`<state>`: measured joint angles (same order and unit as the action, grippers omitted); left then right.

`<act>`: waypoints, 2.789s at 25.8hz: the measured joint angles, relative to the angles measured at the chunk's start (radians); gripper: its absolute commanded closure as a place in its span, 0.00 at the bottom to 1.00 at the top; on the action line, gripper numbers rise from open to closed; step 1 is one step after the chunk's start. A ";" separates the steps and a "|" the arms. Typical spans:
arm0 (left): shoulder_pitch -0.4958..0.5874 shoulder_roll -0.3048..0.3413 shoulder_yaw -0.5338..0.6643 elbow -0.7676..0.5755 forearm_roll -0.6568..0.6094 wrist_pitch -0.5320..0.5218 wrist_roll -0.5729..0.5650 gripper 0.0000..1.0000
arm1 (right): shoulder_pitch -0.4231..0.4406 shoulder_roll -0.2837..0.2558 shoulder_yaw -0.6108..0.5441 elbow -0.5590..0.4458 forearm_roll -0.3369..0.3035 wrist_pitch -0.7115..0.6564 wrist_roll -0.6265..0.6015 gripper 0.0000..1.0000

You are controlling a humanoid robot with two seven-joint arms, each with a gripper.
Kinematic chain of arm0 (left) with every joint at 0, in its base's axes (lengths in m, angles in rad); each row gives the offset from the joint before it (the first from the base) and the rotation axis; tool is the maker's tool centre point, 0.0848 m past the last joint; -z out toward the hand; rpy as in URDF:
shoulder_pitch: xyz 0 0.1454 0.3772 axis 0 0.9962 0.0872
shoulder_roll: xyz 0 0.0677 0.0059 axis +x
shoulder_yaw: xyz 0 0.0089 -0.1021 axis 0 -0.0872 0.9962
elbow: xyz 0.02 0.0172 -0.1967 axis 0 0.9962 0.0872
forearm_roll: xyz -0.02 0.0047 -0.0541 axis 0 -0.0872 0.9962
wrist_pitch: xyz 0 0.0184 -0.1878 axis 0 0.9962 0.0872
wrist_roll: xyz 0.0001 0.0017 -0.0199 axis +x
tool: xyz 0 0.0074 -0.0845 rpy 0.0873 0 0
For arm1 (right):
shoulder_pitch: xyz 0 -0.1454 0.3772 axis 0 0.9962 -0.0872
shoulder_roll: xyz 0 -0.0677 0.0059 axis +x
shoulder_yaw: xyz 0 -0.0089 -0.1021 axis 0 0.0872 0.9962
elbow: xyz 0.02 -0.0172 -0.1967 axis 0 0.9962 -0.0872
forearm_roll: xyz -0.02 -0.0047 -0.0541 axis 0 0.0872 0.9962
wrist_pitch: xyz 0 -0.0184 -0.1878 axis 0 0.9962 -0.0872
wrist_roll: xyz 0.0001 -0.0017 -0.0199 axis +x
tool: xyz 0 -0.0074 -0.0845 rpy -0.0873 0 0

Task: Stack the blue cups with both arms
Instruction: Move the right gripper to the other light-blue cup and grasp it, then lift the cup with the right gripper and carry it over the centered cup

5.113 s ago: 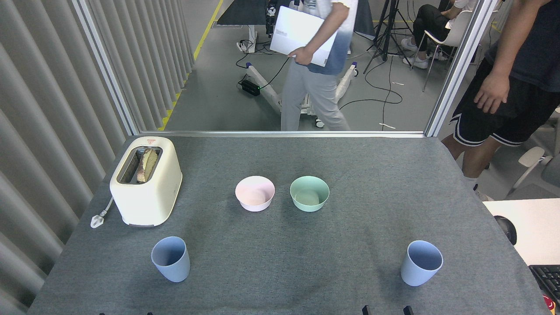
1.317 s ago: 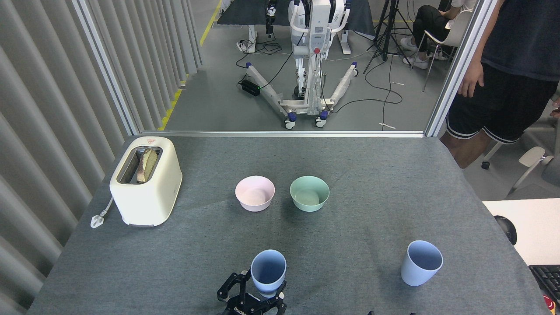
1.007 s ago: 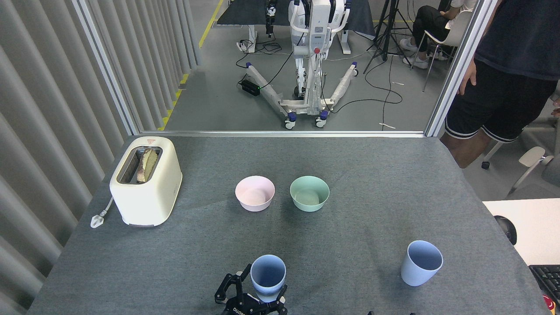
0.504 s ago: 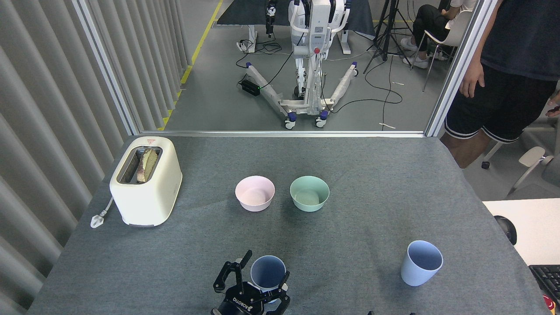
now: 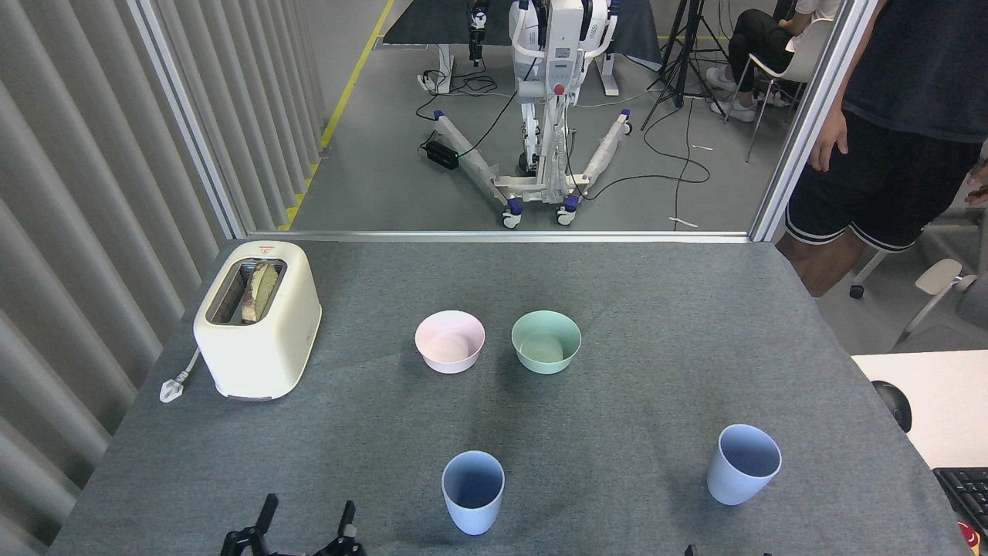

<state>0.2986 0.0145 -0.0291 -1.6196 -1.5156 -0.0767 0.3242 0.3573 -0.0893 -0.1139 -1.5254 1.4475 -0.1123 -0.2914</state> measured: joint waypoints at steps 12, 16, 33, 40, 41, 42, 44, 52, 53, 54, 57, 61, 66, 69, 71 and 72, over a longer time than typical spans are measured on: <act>0.071 0.033 0.088 0.031 0.023 0.102 0.004 0.00 | -0.163 -0.081 -0.033 0.159 0.051 0.083 0.119 0.00; 0.073 0.033 0.088 0.035 0.024 0.112 0.006 0.00 | -0.215 -0.102 -0.029 0.213 0.064 0.081 0.133 0.00; 0.073 0.033 0.086 0.040 0.025 0.116 0.013 0.00 | -0.360 -0.112 -0.032 0.329 0.056 0.000 0.119 0.00; 0.073 0.033 0.086 0.040 0.026 0.116 0.014 0.00 | -0.374 -0.113 -0.038 0.344 0.053 0.002 0.109 0.13; 0.073 0.033 0.087 0.040 0.026 0.116 0.014 0.00 | -0.375 -0.112 -0.038 0.350 0.053 0.002 0.109 0.23; 0.073 0.033 0.087 0.040 0.026 0.116 0.014 0.00 | -0.375 -0.112 -0.038 0.355 0.053 0.003 0.109 0.28; 0.073 0.033 0.088 0.040 0.026 0.116 0.014 0.00 | -0.375 -0.111 -0.037 0.361 0.055 0.003 0.108 0.36; 0.073 0.033 0.089 0.040 0.025 0.117 0.014 0.00 | -0.371 -0.108 -0.036 0.356 0.058 -0.001 0.102 0.49; 0.073 0.033 0.089 0.040 0.025 0.117 0.014 0.00 | -0.368 -0.108 -0.036 0.341 0.057 -0.008 0.112 0.49; 0.073 0.033 0.089 0.040 0.025 0.118 0.014 0.00 | -0.366 -0.108 -0.037 0.319 0.056 -0.017 0.115 0.49; 0.073 0.033 0.089 0.040 0.026 0.120 0.014 0.00 | -0.369 -0.106 -0.033 0.234 0.053 -0.052 0.103 0.49; 0.073 0.033 0.088 0.041 0.026 0.120 0.015 0.00 | -0.428 -0.092 0.048 0.168 0.059 -0.105 0.140 0.48; 0.072 0.031 0.085 0.049 0.026 0.120 0.015 0.00 | -0.502 -0.041 0.247 0.151 0.075 -0.116 0.172 0.48; 0.071 0.030 0.083 0.055 0.026 0.120 0.015 0.00 | -0.510 0.003 0.365 0.145 0.125 -0.115 0.187 0.48; 0.071 0.030 0.082 0.058 0.026 0.119 0.015 0.00 | -0.499 0.029 0.439 0.141 0.161 -0.114 0.190 0.48; 0.071 0.030 0.082 0.058 0.026 0.119 0.015 0.00 | -0.490 0.040 0.472 0.137 0.174 -0.114 0.194 0.47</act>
<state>0.3696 0.0447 0.0531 -1.5612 -1.4895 0.0422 0.3390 -0.1331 -0.0495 0.3578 -1.3879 1.6216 -0.2263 -0.0972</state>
